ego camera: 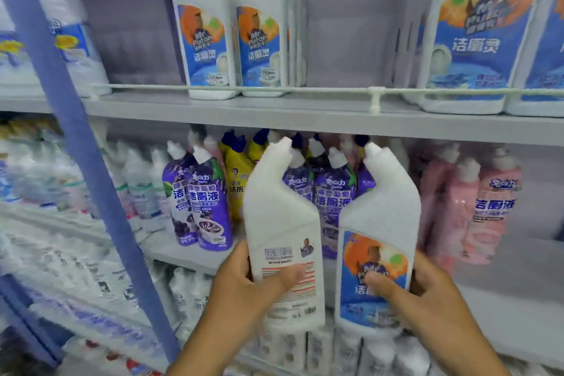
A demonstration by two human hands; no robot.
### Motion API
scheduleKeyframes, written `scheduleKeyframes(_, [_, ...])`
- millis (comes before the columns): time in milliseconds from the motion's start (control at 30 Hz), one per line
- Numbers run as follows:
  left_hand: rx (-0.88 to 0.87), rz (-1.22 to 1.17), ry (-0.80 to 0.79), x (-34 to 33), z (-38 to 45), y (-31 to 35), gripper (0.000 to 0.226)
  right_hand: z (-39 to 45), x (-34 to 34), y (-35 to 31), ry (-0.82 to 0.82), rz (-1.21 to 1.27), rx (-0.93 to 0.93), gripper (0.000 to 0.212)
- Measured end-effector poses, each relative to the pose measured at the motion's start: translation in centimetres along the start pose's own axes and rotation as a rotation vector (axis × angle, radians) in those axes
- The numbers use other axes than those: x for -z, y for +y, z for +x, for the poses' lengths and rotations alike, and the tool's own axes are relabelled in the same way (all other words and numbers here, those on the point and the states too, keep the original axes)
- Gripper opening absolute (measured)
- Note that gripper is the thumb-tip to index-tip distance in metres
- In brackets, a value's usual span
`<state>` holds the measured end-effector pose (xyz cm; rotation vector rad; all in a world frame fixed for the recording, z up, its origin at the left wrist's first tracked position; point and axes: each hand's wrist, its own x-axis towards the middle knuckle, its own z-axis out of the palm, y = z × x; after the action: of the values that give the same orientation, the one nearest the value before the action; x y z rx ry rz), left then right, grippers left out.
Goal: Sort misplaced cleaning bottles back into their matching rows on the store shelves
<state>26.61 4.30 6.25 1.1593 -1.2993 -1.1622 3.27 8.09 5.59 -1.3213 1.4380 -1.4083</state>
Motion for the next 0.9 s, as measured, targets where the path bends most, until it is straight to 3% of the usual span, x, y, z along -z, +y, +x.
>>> scheduleKeyframes(267, [-0.268,-0.054,-0.018,12.4,2.9,8.9,0.049,-0.2,-10.5,-10.6,0.017,0.103,0.234,0.044])
scheduleKeyframes(567, [-0.703,-0.011,-0.035,15.8,9.1,21.5,0.042,5.0,-12.6,-24.5,0.146,0.05,0.561,0.027])
scheduleKeyframes(900, [-0.645,0.081,-0.068,16.4,18.6,24.8,0.042,13.3,-12.8,-27.9,0.14,0.046,0.444,0.028])
